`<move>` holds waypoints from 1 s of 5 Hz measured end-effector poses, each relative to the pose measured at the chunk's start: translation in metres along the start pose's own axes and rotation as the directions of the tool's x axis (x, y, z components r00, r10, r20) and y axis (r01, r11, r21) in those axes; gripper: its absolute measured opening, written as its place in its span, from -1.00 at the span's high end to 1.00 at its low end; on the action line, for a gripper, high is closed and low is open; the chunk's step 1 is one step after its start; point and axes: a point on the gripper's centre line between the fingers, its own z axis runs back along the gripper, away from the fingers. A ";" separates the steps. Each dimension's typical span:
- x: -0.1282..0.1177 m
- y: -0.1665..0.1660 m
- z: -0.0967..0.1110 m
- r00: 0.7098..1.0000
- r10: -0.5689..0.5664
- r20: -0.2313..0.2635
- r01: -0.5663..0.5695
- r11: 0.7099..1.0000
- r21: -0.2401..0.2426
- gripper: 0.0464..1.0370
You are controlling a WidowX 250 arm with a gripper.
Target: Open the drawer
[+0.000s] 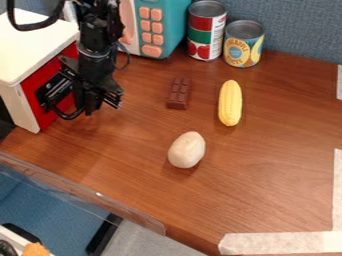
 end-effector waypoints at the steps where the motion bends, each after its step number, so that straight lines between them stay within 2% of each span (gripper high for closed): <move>1: -0.004 -0.011 0.006 1.000 -0.001 0.005 0.001 1.000 -0.023 0.86; 5: -0.012 -0.052 0.015 1.000 -0.020 0.005 0.021 0.995 -0.101 0.86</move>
